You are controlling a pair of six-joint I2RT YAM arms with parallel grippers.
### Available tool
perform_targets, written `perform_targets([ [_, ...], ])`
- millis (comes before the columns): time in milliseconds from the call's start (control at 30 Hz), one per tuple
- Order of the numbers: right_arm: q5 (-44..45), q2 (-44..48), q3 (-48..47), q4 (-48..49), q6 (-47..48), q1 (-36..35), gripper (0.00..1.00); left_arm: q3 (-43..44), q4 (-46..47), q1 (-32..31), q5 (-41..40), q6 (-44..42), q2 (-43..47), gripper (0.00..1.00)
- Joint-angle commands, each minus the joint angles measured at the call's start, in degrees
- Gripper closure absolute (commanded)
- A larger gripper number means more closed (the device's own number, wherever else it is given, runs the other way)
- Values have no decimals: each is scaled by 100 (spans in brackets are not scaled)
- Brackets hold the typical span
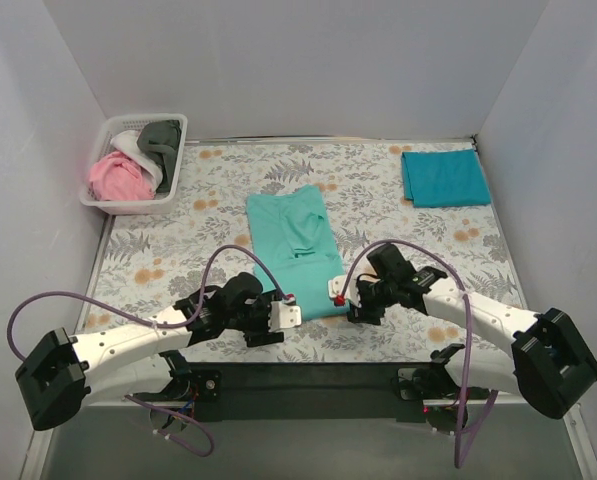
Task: Fold and stack the t-shirts
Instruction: Fold the tshirt
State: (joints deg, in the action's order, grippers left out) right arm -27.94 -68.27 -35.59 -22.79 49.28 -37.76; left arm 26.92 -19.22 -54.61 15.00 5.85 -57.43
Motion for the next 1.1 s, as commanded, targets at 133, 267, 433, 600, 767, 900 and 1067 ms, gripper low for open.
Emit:
perform_targets([
  [133, 658, 411, 825, 1434, 793, -504, 49, -274, 349, -6, 29, -242, -66, 44],
  [267, 703, 218, 923, 1575, 961, -583, 51, -354, 507, -6, 55, -251, -198, 45],
  [433, 808, -11, 966, 1567, 1058, -671, 65, -406, 621, -6, 73, -347, -409, 51],
  [600, 913, -20, 976, 1532, 970, -777, 86, -486, 736, -6, -41, -400, -638, 71],
  [767, 738, -46, 563, 849, 602, -839, 99, -345, 369, -6, 98, -268, -296, 100],
  [900, 256, 76, 141, 152, 242, -838, 99, -240, -195, -6, 661, -146, 266, 100],
  [1067, 0, 261, -149, -437, -14, -838, 99, -82, -801, 12, 872, -5, 644, 100],
])
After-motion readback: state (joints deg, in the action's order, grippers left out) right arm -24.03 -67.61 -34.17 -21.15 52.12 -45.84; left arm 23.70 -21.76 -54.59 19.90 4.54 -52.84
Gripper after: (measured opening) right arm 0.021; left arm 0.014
